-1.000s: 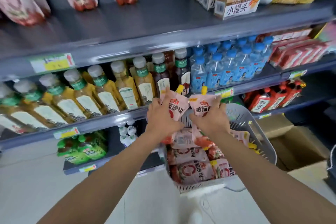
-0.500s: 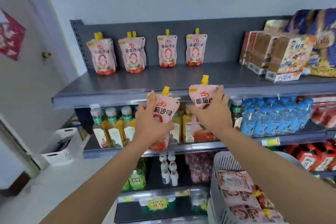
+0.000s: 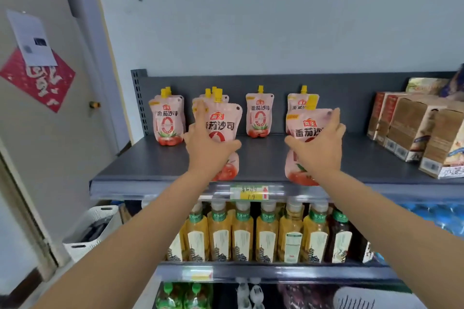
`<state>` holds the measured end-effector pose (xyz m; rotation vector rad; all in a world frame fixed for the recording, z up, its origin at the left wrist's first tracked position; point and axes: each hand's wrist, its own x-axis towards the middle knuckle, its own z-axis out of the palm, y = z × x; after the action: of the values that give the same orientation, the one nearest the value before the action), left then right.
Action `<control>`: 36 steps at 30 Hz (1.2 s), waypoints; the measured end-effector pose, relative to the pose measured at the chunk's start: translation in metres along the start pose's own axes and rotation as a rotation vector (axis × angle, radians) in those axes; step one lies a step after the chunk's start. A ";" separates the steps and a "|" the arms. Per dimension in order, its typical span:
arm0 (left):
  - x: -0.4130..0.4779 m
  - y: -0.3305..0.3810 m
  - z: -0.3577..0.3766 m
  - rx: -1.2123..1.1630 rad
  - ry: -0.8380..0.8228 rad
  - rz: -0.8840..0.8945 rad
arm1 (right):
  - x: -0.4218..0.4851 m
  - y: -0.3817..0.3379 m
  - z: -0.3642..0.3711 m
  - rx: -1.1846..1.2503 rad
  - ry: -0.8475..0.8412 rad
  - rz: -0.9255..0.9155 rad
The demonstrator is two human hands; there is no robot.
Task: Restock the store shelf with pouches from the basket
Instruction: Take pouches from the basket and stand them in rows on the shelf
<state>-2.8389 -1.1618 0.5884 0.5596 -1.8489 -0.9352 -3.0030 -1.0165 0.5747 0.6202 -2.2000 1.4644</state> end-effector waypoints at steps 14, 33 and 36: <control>0.130 -0.061 0.182 0.082 0.047 -0.110 | 0.150 0.090 0.093 0.011 0.004 -0.024; 0.157 -0.101 0.212 -0.114 -0.029 -0.097 | 0.171 0.122 0.125 0.003 -0.142 -0.037; 0.157 -0.103 0.217 -0.099 0.007 -0.096 | 0.173 0.126 0.127 0.003 -0.150 -0.028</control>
<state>-3.1049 -1.2569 0.5379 0.5944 -1.7720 -1.0812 -3.2285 -1.1137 0.5352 0.7823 -2.2923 1.4497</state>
